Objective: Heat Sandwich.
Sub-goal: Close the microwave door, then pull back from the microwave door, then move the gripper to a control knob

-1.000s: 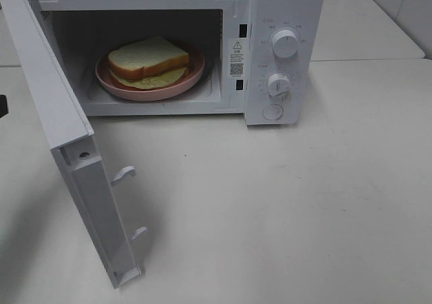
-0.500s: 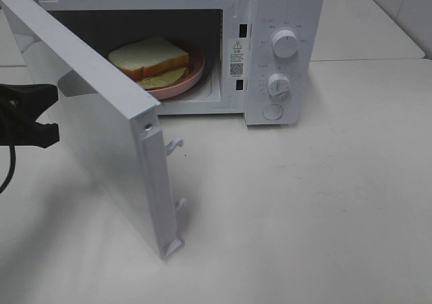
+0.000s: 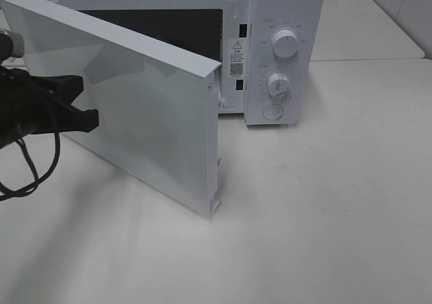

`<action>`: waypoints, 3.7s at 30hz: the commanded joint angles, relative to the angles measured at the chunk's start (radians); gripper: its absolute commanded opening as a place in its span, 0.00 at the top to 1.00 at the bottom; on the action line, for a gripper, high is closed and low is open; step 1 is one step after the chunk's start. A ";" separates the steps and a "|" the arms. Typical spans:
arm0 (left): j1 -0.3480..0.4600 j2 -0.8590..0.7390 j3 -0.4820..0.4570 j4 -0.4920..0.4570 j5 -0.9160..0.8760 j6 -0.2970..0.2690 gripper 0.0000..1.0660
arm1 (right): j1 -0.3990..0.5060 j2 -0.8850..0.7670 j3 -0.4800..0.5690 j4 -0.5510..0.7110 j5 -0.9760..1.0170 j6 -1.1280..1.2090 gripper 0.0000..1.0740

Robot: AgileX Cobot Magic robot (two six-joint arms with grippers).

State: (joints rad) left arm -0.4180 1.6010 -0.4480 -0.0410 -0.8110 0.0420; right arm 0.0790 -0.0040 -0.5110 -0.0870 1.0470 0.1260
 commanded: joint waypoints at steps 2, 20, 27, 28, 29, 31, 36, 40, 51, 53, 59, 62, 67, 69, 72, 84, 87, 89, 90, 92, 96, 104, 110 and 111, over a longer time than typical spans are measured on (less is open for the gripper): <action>-0.035 0.034 -0.045 -0.048 -0.024 0.009 1.00 | -0.009 -0.027 0.004 -0.003 -0.006 0.007 0.29; -0.156 0.202 -0.284 -0.138 -0.018 0.035 1.00 | -0.009 -0.027 0.004 -0.003 -0.006 0.007 0.29; -0.209 0.264 -0.388 -0.235 0.007 0.118 1.00 | -0.009 -0.027 0.004 -0.003 -0.006 0.007 0.29; -0.212 0.274 -0.403 -0.243 0.009 0.117 1.00 | -0.009 -0.027 0.004 -0.003 -0.006 0.007 0.29; -0.212 0.274 -0.403 -0.243 0.009 0.117 1.00 | -0.009 -0.027 0.004 -0.003 -0.006 0.007 0.29; -0.221 0.301 -0.440 -0.264 0.011 0.117 1.00 | -0.009 -0.027 0.004 -0.003 -0.006 0.007 0.29; -0.225 0.334 -0.493 -0.301 0.011 0.117 1.00 | -0.009 -0.027 0.004 -0.003 -0.006 0.007 0.29; -0.225 0.359 -0.534 -0.307 0.038 0.117 1.00 | -0.009 -0.027 0.004 -0.003 -0.006 0.007 0.29; -0.225 0.422 -0.659 -0.386 0.082 0.175 1.00 | -0.009 -0.027 0.004 -0.003 -0.006 0.007 0.29; -0.225 0.433 -0.683 -0.388 0.086 0.191 1.00 | -0.009 -0.027 0.004 -0.003 -0.006 0.007 0.29; -0.231 0.427 -0.684 -0.376 0.087 0.192 1.00 | -0.009 -0.027 0.004 -0.003 -0.006 0.007 0.29; -0.248 0.419 -0.684 -0.376 0.093 0.192 1.00 | -0.009 -0.027 0.004 -0.003 -0.006 0.007 0.29; -0.273 0.418 -0.684 -0.376 0.131 0.192 1.00 | -0.009 -0.027 0.004 -0.003 -0.006 0.007 0.29; -0.278 0.418 -0.682 -0.376 0.140 0.192 1.00 | -0.009 -0.027 0.004 -0.003 -0.006 0.007 0.29; -0.303 0.402 -0.660 -0.376 0.159 0.192 1.00 | -0.009 -0.027 0.004 -0.003 -0.006 0.007 0.29; -0.313 0.246 -0.535 -0.369 0.377 0.193 1.00 | -0.009 -0.027 0.004 -0.003 -0.006 0.007 0.29; -0.313 0.197 -0.504 -0.369 0.467 0.193 0.99 | -0.009 -0.027 0.004 -0.003 -0.006 0.007 0.29; -0.312 0.171 -0.488 -0.369 0.534 0.193 0.97 | -0.009 -0.027 0.004 -0.003 -0.006 0.007 0.29; -0.311 0.157 -0.480 -0.369 0.565 0.193 0.94 | -0.009 -0.027 0.004 -0.003 -0.006 0.007 0.29; -0.311 0.136 -0.469 -0.369 0.626 0.193 0.81 | -0.009 -0.027 0.004 -0.003 -0.006 0.007 0.29; -0.311 0.105 -0.463 -0.369 0.744 0.192 0.28 | -0.009 -0.027 0.004 -0.003 -0.006 0.007 0.29; -0.311 0.068 -0.463 -0.317 0.931 0.193 0.04 | -0.009 -0.027 0.004 -0.003 -0.006 0.007 0.29; -0.310 0.032 -0.463 -0.198 1.157 0.191 0.04 | -0.009 -0.027 0.004 -0.003 -0.006 0.007 0.29; -0.302 0.022 -0.463 -0.192 1.188 0.188 0.04 | -0.009 -0.027 0.004 -0.003 -0.006 0.007 0.29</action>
State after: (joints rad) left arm -0.7200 1.6370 -0.9140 -0.2480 0.3540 0.2360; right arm 0.0790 -0.0040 -0.5110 -0.0870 1.0470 0.1260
